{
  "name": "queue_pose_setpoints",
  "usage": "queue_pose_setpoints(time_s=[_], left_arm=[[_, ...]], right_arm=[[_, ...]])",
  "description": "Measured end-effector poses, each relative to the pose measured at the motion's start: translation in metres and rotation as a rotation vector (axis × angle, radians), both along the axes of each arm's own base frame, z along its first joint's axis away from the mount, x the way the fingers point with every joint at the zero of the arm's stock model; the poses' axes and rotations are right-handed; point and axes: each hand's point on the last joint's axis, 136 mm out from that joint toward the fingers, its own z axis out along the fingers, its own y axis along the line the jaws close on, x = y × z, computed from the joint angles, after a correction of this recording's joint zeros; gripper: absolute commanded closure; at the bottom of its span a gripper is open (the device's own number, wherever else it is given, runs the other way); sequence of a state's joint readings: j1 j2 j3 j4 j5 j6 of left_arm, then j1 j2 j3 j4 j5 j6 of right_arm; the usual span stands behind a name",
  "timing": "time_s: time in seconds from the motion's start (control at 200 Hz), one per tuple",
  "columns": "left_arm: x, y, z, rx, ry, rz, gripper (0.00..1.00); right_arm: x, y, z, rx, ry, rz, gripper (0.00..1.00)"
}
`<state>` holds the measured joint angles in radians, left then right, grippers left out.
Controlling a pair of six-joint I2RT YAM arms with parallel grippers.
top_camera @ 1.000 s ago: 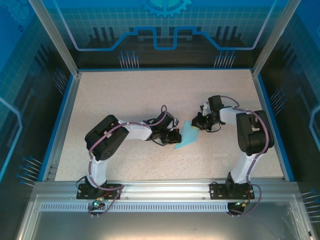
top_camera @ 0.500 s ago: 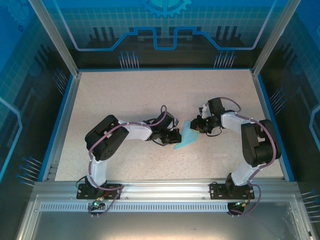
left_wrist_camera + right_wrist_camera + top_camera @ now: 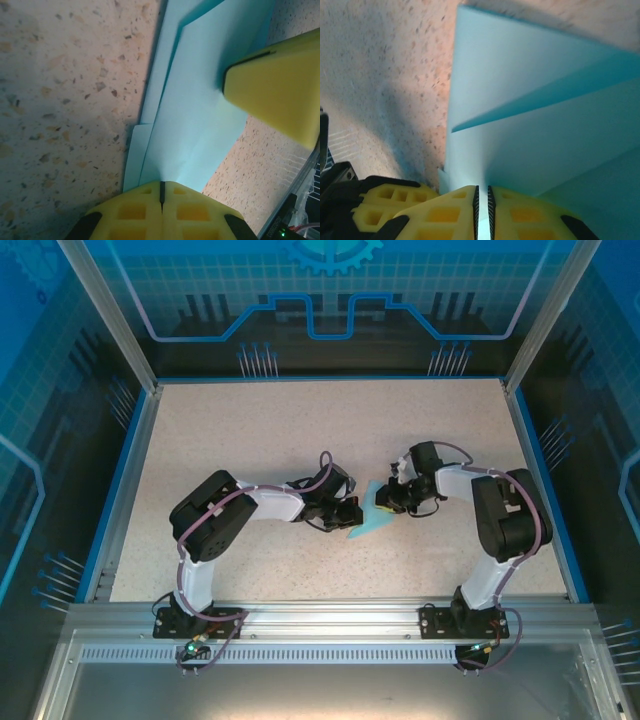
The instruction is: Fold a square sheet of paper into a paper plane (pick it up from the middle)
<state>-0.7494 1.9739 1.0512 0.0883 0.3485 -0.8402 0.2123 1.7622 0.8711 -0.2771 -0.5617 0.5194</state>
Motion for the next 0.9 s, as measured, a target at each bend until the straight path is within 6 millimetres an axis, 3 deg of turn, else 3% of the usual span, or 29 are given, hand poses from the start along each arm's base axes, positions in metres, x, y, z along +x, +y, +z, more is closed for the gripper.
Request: queue_pose_setpoints(time_s=[0.235, 0.465, 0.9], left_arm=[[0.000, 0.000, 0.000, 0.002, -0.003, 0.001, 1.00], [0.000, 0.001, 0.000, 0.004, -0.014, 0.005, 1.00], [0.001, 0.003, 0.000, -0.001, -0.039, 0.016, 1.00]], right_arm=[[-0.009, 0.018, -0.003, 0.011, 0.007, 0.077, 0.88], [-0.007, 0.014, -0.009, -0.002, 0.037, 0.074, 0.88], [0.019, -0.008, -0.011, 0.013, 0.054, -0.022, 0.88]])
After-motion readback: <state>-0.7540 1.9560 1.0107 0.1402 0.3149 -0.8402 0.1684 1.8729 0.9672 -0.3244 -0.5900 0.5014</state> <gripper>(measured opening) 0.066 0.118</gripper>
